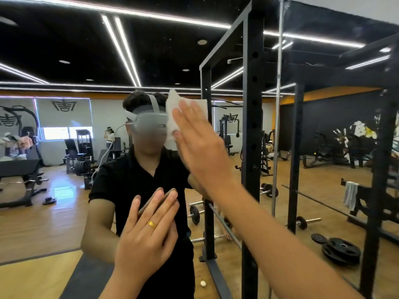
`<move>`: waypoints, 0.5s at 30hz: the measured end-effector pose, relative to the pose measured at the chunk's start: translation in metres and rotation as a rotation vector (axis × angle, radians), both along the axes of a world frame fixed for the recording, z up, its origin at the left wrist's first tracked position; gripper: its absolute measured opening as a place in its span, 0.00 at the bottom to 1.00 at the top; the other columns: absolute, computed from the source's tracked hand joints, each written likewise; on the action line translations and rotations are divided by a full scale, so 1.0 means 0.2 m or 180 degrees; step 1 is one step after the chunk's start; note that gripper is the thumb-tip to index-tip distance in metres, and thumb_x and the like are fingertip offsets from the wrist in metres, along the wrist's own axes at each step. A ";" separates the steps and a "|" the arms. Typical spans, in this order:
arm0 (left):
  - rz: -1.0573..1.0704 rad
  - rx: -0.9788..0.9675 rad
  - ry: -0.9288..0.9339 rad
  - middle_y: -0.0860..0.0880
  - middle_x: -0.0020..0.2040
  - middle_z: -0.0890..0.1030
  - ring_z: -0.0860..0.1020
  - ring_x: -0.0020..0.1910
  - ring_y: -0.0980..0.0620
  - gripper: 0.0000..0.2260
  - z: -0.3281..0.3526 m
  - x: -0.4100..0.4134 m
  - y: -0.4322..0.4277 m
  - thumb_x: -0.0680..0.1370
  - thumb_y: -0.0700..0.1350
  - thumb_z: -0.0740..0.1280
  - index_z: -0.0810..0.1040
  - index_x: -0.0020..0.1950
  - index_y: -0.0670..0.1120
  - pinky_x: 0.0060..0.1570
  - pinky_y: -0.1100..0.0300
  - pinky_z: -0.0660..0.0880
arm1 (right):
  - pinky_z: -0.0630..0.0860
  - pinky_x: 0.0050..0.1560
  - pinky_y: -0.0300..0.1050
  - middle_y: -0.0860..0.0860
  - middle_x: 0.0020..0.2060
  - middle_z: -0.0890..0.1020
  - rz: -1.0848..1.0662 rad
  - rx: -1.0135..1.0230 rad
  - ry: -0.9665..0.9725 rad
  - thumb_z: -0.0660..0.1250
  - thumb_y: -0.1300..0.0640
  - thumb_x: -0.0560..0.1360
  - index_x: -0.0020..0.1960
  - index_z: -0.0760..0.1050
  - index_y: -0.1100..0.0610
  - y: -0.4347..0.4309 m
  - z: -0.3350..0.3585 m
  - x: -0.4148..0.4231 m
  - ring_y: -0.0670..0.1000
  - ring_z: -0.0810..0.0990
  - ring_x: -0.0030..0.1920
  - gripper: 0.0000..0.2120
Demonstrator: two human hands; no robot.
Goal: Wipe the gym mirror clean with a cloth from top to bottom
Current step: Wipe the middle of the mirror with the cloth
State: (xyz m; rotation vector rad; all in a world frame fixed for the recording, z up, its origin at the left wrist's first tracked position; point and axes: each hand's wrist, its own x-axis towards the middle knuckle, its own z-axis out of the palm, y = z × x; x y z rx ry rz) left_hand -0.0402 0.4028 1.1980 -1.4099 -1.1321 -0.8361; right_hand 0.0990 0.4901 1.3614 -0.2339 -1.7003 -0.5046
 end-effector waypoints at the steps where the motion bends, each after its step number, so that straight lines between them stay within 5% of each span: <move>1: 0.0000 -0.0013 0.0006 0.48 0.74 0.74 0.70 0.76 0.48 0.19 0.00 0.00 0.00 0.81 0.44 0.64 0.77 0.71 0.45 0.74 0.38 0.65 | 0.71 0.71 0.59 0.58 0.77 0.69 -0.0077 -0.0013 -0.0017 0.67 0.64 0.82 0.76 0.69 0.61 0.05 0.01 0.07 0.60 0.66 0.78 0.23; 5: 0.0056 -0.0012 0.0087 0.49 0.75 0.74 0.71 0.76 0.48 0.19 0.00 0.00 -0.01 0.81 0.44 0.65 0.78 0.71 0.45 0.74 0.38 0.66 | 0.70 0.73 0.60 0.53 0.79 0.66 -0.0084 -0.0903 0.0986 0.61 0.58 0.85 0.79 0.65 0.54 0.25 -0.01 0.43 0.54 0.68 0.76 0.23; 8: 0.0116 0.0008 0.0089 0.49 0.75 0.74 0.70 0.76 0.47 0.19 0.00 0.00 0.00 0.81 0.44 0.65 0.78 0.71 0.45 0.74 0.38 0.65 | 0.70 0.73 0.45 0.50 0.80 0.65 0.0088 -0.1524 0.1706 0.61 0.57 0.86 0.80 0.65 0.54 0.19 -0.07 0.38 0.34 0.60 0.73 0.23; 10: 0.0124 0.0027 0.0081 0.49 0.75 0.73 0.70 0.76 0.48 0.19 0.00 0.01 0.00 0.81 0.44 0.65 0.78 0.72 0.45 0.74 0.38 0.65 | 0.68 0.70 0.30 0.53 0.80 0.65 0.0285 -0.1262 0.1348 0.61 0.59 0.85 0.80 0.65 0.57 0.06 -0.18 0.22 0.32 0.63 0.72 0.24; 11: 0.0127 0.0036 0.0079 0.49 0.75 0.73 0.70 0.76 0.48 0.19 0.00 0.01 0.00 0.81 0.43 0.65 0.78 0.72 0.45 0.74 0.38 0.65 | 0.65 0.72 0.30 0.55 0.79 0.65 0.0373 -0.0982 0.0884 0.61 0.60 0.85 0.79 0.65 0.60 0.02 -0.26 0.16 0.39 0.66 0.74 0.23; 13: 0.0106 0.0017 0.0078 0.49 0.76 0.73 0.70 0.76 0.48 0.20 0.00 0.01 -0.01 0.80 0.43 0.65 0.77 0.72 0.45 0.74 0.38 0.65 | 0.61 0.78 0.39 0.58 0.76 0.69 0.0192 -0.0292 -0.0049 0.62 0.62 0.83 0.76 0.68 0.63 0.02 -0.35 0.16 0.56 0.68 0.77 0.22; 15: 0.0093 0.0019 0.0067 0.49 0.76 0.73 0.70 0.77 0.48 0.19 0.00 0.01 -0.01 0.80 0.43 0.65 0.77 0.72 0.45 0.75 0.39 0.64 | 0.66 0.76 0.48 0.58 0.75 0.70 -0.0111 0.0052 -0.0223 0.64 0.62 0.83 0.75 0.69 0.61 0.13 -0.29 0.29 0.58 0.70 0.76 0.21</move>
